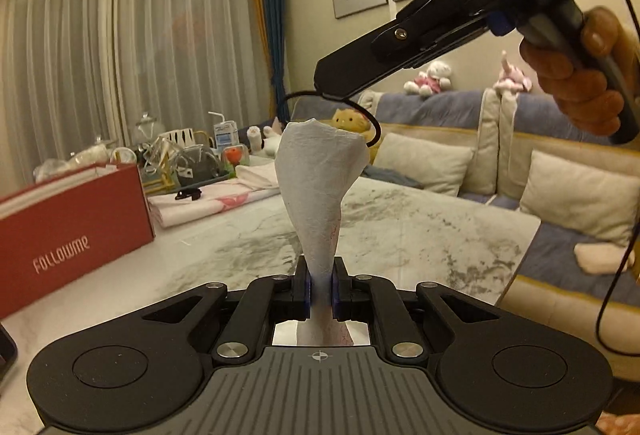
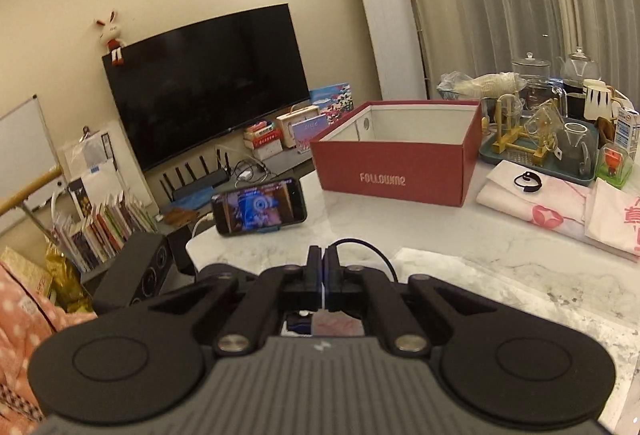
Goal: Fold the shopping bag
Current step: 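Loop the black rubber band over the bag's tip with the right gripper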
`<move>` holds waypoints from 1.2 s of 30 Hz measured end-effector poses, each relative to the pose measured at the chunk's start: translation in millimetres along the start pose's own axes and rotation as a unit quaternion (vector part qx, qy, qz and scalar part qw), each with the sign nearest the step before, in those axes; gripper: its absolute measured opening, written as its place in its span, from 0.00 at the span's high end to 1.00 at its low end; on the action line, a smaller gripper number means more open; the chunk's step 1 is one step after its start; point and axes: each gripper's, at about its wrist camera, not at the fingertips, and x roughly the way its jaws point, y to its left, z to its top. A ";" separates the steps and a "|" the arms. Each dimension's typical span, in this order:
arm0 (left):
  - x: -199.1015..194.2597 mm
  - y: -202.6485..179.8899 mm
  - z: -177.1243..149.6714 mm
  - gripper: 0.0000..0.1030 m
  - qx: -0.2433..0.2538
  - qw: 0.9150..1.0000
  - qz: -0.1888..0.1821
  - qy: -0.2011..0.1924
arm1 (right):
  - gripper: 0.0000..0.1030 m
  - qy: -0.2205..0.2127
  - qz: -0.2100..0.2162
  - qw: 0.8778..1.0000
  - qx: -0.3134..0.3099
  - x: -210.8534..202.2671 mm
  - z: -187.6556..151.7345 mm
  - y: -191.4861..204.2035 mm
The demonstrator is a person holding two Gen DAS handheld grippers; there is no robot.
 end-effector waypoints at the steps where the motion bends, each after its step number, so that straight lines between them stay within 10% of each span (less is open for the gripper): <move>1: 0.1 -1.7 1.6 0.91 0.005 1.000 0.002 0.003 | 1.00 0.003 0.000 1.000 -0.009 -0.8 -1.7 4.5; 11: -1.6 -11.5 6.5 0.91 0.026 1.000 -0.015 0.000 | 0.98 0.028 -0.053 0.993 -0.098 2.2 -17.1 30.2; 13: -3.5 -7.1 5.0 0.91 0.012 1.000 -0.021 -0.008 | 0.89 -0.001 -0.058 0.994 -0.091 -11.0 -16.5 28.5; 15: -5.7 -1.2 4.2 0.91 -0.009 0.999 -0.033 -0.019 | 0.59 -0.036 -0.063 0.995 -0.071 -25.7 -16.1 21.8; 17: -8.6 6.5 3.8 0.91 -0.041 0.997 -0.057 -0.034 | 0.55 -0.066 -0.060 0.995 -0.043 -40.0 -18.1 11.3; 23: -18.4 39.3 0.7 0.91 -0.175 0.958 -0.202 -0.102 | 0.34 -0.142 0.051 0.987 0.063 -68.3 -45.1 -33.2; 28: -23.8 44.7 2.0 0.91 -0.192 0.938 -0.255 -0.134 | 0.13 -0.181 0.150 0.965 0.112 -63.6 -72.9 -53.4; 32: -25.9 39.2 4.2 0.91 -0.180 0.927 -0.295 -0.146 | 0.16 -0.167 0.167 0.965 0.116 -44.1 -79.2 -54.9; 35: -25.9 39.0 1.5 0.91 -0.181 0.927 -0.294 -0.145 | 0.87 -0.163 0.199 0.958 0.130 -32.8 -81.1 -59.3; 36: -25.2 41.4 0.1 0.91 -0.188 0.925 -0.298 -0.146 | 0.88 -0.164 0.206 0.956 0.132 -31.6 -81.7 -60.1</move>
